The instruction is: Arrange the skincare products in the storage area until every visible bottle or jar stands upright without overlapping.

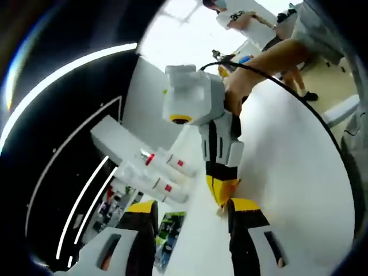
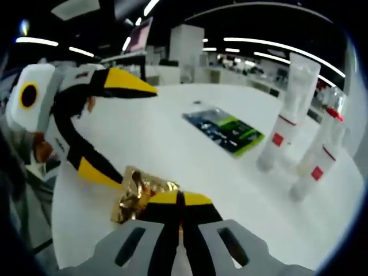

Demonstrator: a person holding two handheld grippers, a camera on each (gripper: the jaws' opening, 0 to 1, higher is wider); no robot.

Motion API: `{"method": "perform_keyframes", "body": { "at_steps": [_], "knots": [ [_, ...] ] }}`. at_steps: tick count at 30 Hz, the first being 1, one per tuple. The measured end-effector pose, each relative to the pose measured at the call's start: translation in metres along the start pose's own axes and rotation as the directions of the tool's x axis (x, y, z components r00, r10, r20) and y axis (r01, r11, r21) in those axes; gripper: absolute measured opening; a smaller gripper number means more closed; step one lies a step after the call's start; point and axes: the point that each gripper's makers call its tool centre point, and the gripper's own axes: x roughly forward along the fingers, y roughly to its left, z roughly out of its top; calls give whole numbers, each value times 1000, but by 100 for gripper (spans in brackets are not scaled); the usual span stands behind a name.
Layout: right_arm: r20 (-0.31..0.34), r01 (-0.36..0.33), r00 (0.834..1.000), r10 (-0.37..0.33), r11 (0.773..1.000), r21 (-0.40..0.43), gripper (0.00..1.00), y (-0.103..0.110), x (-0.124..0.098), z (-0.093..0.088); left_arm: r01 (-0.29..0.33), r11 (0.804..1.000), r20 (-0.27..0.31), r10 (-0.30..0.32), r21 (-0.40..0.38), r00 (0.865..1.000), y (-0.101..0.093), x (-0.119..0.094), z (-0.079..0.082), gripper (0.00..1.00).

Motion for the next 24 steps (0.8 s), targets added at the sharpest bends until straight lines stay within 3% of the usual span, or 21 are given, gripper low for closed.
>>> {"method": "perform_keyframes", "body": {
  "at_steps": [3,10,15,16,19,22,24],
  "knots": [
    [5,0,1000,0,1000,6,0,-2,0,-1,14,1000,-8,-15,-19,1000,-4,5,-4,48],
    [25,-6,1000,6,1000,20,0,-3,0,-1,70,997,-12,-70,-29,997,-18,11,-6,13],
    [39,-4,999,4,1000,11,0,-6,0,-1,105,993,-12,-106,-55,994,-21,8,-5,0],
    [43,-4,999,3,1000,17,0,-6,0,-1,124,987,-15,-126,-100,992,-25,7,-6,0],
    [52,19,998,-20,999,30,2,-11,-1,-1,139,984,-13,-141,-110,990,-23,5,-8,0],
    [74,33,997,-35,999,30,16,-16,-3,3,133,982,-12,-136,-130,991,-20,2,-9,0],
    [124,-7,992,-1,997,70,23,-14,-5,10,117,984,2,-117,-134,993,-12,0,-8,0]
  ]
}}
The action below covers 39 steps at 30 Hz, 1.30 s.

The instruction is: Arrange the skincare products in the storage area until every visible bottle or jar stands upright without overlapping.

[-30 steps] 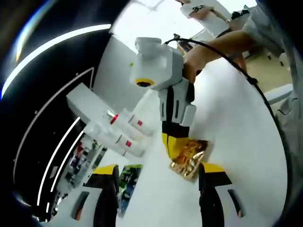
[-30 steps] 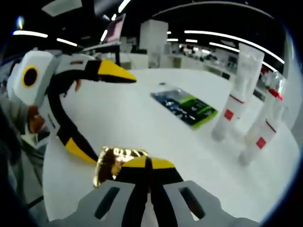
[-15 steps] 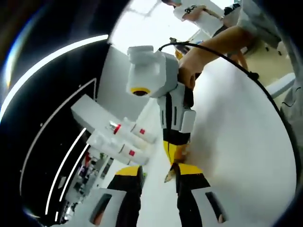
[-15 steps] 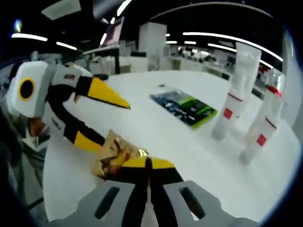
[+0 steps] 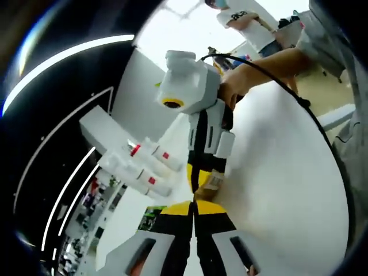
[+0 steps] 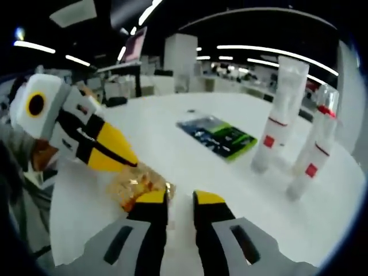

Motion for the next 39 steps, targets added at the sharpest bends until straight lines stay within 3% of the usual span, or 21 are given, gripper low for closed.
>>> {"method": "perform_keyframes", "body": {
  "at_steps": [6,9,10,12,13,14,15,16,17,20,24,27,28,29,30,31,32,34,36,37,39],
  "knots": [
    [171,-22,985,-4,989,147,31,-16,-16,30,-101,995,-5,101,23,995,32,-15,-3,0],
    [328,-102,945,5,955,280,31,-25,-31,57,-234,964,13,234,127,972,56,-26,-2,0],
    [394,-181,918,32,919,349,30,-24,-34,68,-330,916,43,329,228,943,70,-33,1,0],
    [491,-382,865,104,771,509,32,-21,-36,84,-441,825,105,434,353,895,82,-42,9,0],
    [510,-430,851,123,720,545,33,-21,-35,87,-471,800,133,456,372,880,85,-44,13,0],
    [561,-505,817,136,638,582,33,-22,-34,95,-501,769,171,474,397,864,87,-47,18,0],
    [596,-544,793,128,589,597,34,-26,-33,102,-521,743,201,484,419,852,87,-49,23,0],
    [622,-562,776,110,568,601,35,-31,-32,108,-536,722,221,492,437,842,88,-51,27,0],
    [643,-570,761,89,563,598,36,-35,-31,115,-550,706,243,496,446,834,87,-52,32,0],
    [659,-592,744,115,569,570,33,-27,-30,130,-558,713,268,490,424,830,86,-52,42,0],
    [672,-626,723,160,562,540,26,-21,-31,144,-576,696,296,494,428,817,93,-47,50,0],
    [687,-635,711,149,557,536,9,-24,-32,142,-571,720,296,489,394,821,96,-41,51,0],
    [693,-639,707,139,544,543,5,-27,-33,138,-571,724,305,484,386,820,97,-39,52,0],
    [698,-644,703,139,540,542,3,-29,-34,136,-571,727,314,479,382,820,97,-38,54,0],
    [721,-666,676,150,544,511,3,-26,-39,136,-569,732,318,475,375,820,97,-35,55,0],
    [725,-673,674,140,521,525,1,-28,-40,136,-559,744,316,465,367,827,96,-31,55,0],
    [730,-678,669,140,517,523,0,-30,-42,135,-547,765,312,456,340,833,96,-27,55,0],
    [742,-694,658,129,488,530,0,-33,-48,134,-514,820,312,433,253,846,94,-20,53,1],
    [762,-712,639,108,459,532,0,-37,-53,134,-462,885,324,421,58,847,98,-14,52,3],
    [765,-711,636,97,460,532,0,-39,-54,133,-421,905,340,416,-63,843,100,-11,52,5],
    [771,-709,633,70,453,540,0,-52,-54,133,-317,907,333,400,-276,854,102,-5,48,9]
  ]
}}
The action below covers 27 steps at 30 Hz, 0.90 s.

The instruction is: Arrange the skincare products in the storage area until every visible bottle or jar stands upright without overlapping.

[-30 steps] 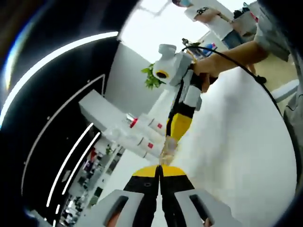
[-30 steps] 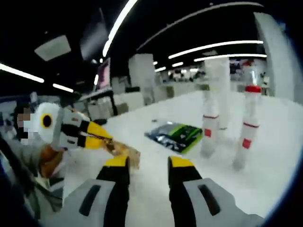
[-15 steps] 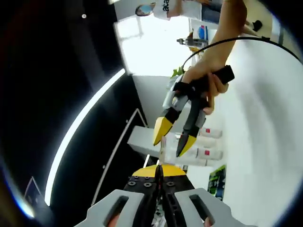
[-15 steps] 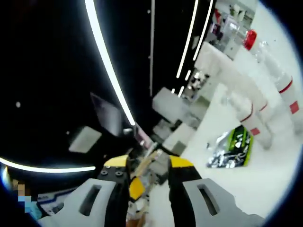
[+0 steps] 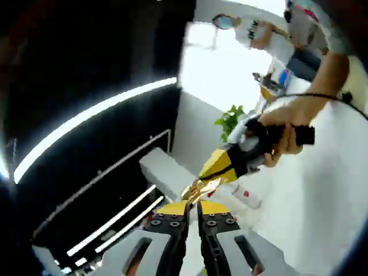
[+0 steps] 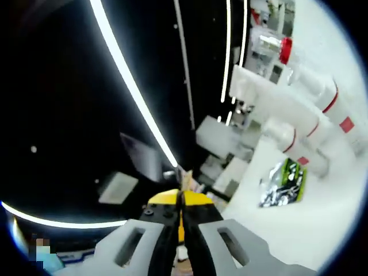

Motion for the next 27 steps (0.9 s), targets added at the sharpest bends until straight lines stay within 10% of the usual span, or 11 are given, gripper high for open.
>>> {"method": "perform_keyframes", "body": {
  "at_steps": [4,9,13,21,23,27],
  "knots": [
    [57,29,998,-29,1000,-4,0,-8,-3,13,73,943,18,-71,-323,997,-6,9,-3,22],
    [116,5,993,-9,999,34,0,-7,-4,16,239,724,170,-169,-647,971,-8,16,11,39],
    [153,22,988,-35,996,90,0,-15,4,25,294,575,254,-152,-763,955,6,16,17,45],
    [196,-10,981,14,1000,-23,0,17,39,20,291,490,302,-60,-821,952,29,7,-2,44],
    [218,24,976,5,991,-129,0,19,45,19,328,397,339,-45,-857,940,34,4,1,44],
    [293,33,955,47,964,-263,0,26,48,26,411,301,423,-26,-861,906,43,-4,5,45]
  ]
}}
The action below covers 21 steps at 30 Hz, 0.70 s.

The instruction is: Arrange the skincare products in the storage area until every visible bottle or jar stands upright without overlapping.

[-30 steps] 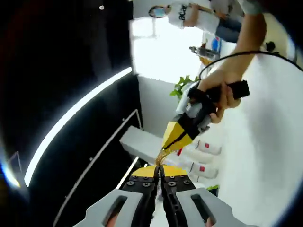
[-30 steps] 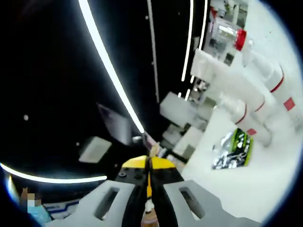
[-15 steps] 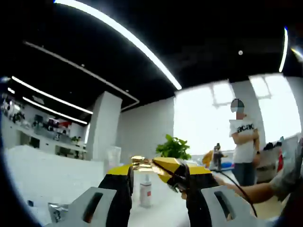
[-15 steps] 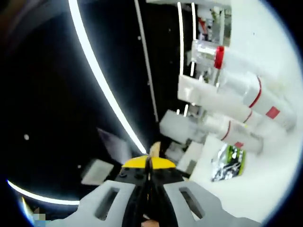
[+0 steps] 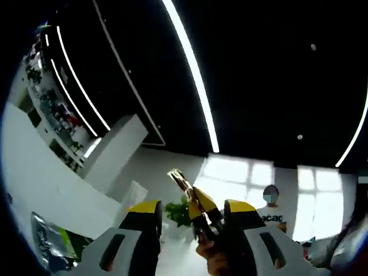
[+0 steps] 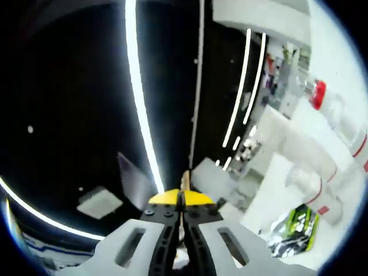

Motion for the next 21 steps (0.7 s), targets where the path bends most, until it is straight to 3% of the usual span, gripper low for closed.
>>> {"method": "perform_keyframes", "body": {
  "at_steps": [3,4,6,11,13,17,21],
  "knots": [
    [4,7,1000,-7,999,-50,0,0,-3,-1,59,988,63,-51,-145,997,-4,-4,6,44],
    [-12,6,1000,-7,995,-101,0,0,-5,-2,79,980,82,-64,-183,995,-5,-5,7,44],
    [-21,35,999,-38,990,-138,0,-6,-7,-3,104,968,89,-86,-227,992,-6,-4,6,44],
    [7,40,999,-39,996,-84,0,-13,-11,1,99,972,38,-93,-212,995,-11,-4,-7,41],
    [13,-1,1000,2,999,-40,0,-8,-9,1,76,974,5,-77,-211,997,-10,-4,-16,42],
    [-21,-28,999,30,995,92,0,-9,-8,-15,60,975,-31,-68,-214,997,-9,-2,-31,42],
    [-45,-27,999,31,995,95,0,-13,-4,-25,81,983,-44,-90,-166,995,-16,0,-38,37]
  ]
}}
